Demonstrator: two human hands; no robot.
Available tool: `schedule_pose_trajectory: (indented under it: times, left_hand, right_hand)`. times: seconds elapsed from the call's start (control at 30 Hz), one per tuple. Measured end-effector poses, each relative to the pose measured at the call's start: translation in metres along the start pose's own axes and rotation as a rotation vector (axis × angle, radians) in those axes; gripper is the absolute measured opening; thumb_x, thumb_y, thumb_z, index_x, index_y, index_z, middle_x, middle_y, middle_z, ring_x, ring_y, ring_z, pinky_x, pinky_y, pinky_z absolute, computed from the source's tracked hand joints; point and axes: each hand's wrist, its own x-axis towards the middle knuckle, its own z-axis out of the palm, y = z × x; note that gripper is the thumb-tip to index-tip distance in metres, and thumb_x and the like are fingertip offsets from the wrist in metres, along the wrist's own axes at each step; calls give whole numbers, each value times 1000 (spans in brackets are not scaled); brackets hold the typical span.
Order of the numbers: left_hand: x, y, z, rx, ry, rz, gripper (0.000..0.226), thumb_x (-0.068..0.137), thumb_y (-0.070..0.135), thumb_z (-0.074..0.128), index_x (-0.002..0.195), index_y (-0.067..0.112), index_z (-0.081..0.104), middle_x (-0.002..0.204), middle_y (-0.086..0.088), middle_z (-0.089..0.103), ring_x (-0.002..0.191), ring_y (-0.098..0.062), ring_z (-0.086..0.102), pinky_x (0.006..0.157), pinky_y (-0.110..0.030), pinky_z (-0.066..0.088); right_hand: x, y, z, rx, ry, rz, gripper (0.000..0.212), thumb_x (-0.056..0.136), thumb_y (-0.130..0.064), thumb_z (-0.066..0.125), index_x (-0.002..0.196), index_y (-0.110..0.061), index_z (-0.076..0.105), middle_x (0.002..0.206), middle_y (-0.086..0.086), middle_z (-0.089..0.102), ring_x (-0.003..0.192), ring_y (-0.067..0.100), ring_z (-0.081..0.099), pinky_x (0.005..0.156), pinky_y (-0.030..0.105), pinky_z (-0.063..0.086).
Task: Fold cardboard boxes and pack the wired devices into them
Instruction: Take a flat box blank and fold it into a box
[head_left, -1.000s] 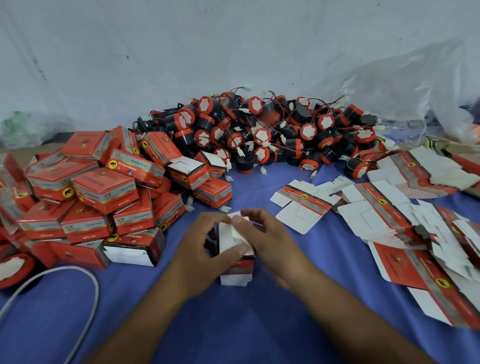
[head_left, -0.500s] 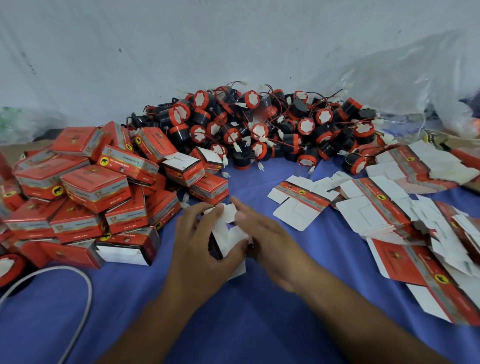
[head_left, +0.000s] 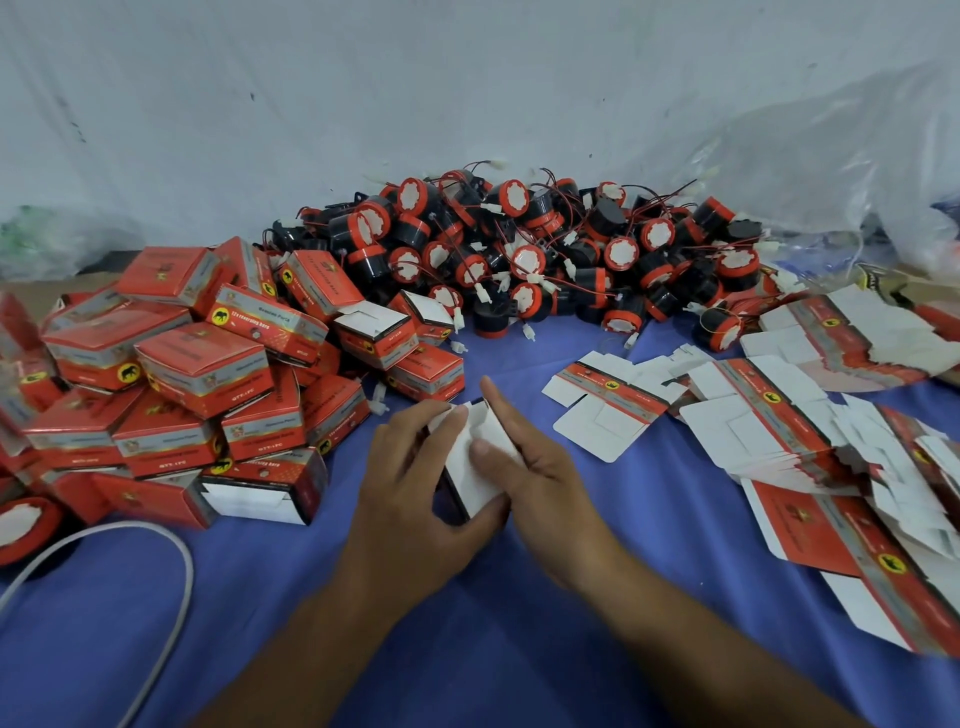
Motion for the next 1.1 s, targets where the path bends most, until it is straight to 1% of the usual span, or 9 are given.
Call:
schedule_pose_trajectory:
  times: [0.17, 0.33, 0.5, 0.6, 0.7, 0.8, 0.87, 0.97, 1.1]
  left_hand:
    - [-2, 3, 1, -15, -1, 3, 61, 79, 31, 78, 124, -6, 61, 126, -21, 56, 112, -33, 57, 93, -41, 49]
    - [-4, 3, 0, -5, 7, -1, 75, 78, 35, 77, 131, -12, 52, 127, -23, 55, 118, -31, 55, 104, -31, 44]
    - [-3, 4, 0, -58, -24, -11, 76, 80, 35, 74, 135, -10, 48, 130, -21, 50, 120, -30, 52, 102, -29, 45]
    - [-2, 3, 1, -78, -5, 6, 72, 83, 38, 73, 132, -10, 51, 130, -19, 50, 123, -27, 50, 103, -28, 42]
    - [-3, 5, -1, -136, -35, 4, 73, 80, 36, 75, 133, -7, 51, 133, -16, 48, 126, -21, 47, 106, -22, 37]
    - [-3, 5, -4, -195, -72, -38, 59, 87, 30, 64, 135, -1, 51, 133, -11, 48, 125, -10, 47, 100, -16, 40]
    - [-2, 2, -7, -256, -52, -78, 44, 92, 25, 57, 131, 4, 55, 128, -5, 51, 120, -7, 50, 95, -15, 42]
    - [2, -8, -13, -388, -63, -237, 35, 92, 33, 57, 126, 24, 54, 123, 12, 51, 110, -7, 56, 84, -12, 46]
    - [-3, -29, -13, -301, -391, -127, 74, 94, 41, 63, 155, 34, 20, 159, 8, 21, 143, -2, 30, 108, -15, 36]
  right_hand:
    - [1, 0, -3, -237, -38, 2, 57, 104, -27, 51, 147, -56, 26, 133, -24, 51, 125, -11, 47, 107, 13, 37]
    - [2, -3, -7, -380, -61, -16, 65, 105, -20, 48, 151, -52, 17, 126, -39, 39, 121, -20, 38, 108, 14, 30]
    - [5, -3, -13, -435, -112, -71, 62, 107, -25, 46, 145, -57, 9, 129, -12, 46, 126, -2, 42, 110, 19, 33]
    - [6, -1, -19, -337, -157, -67, 48, 108, -33, 39, 142, -62, 21, 132, -13, 47, 123, -5, 44, 102, 10, 36]
    - [10, 0, -26, -294, -98, -127, 52, 106, -24, 46, 128, -70, 42, 126, -21, 55, 119, -3, 52, 97, 15, 40]
    - [11, 0, -27, -422, -118, -222, 59, 104, -26, 51, 125, -79, 36, 117, -36, 54, 115, -1, 54, 93, 14, 43]
    - [10, 0, -27, -449, -131, -286, 57, 102, -26, 53, 137, -68, 36, 125, -33, 52, 123, 4, 53, 98, 19, 44]
    - [10, 3, -33, -550, -175, -394, 60, 97, -19, 65, 151, -28, 40, 140, -14, 49, 130, 11, 50, 106, 27, 44]
    - [10, 2, -39, -849, -275, -484, 84, 92, -22, 70, 158, -27, 17, 143, -3, 51, 123, 11, 49, 105, 19, 38]
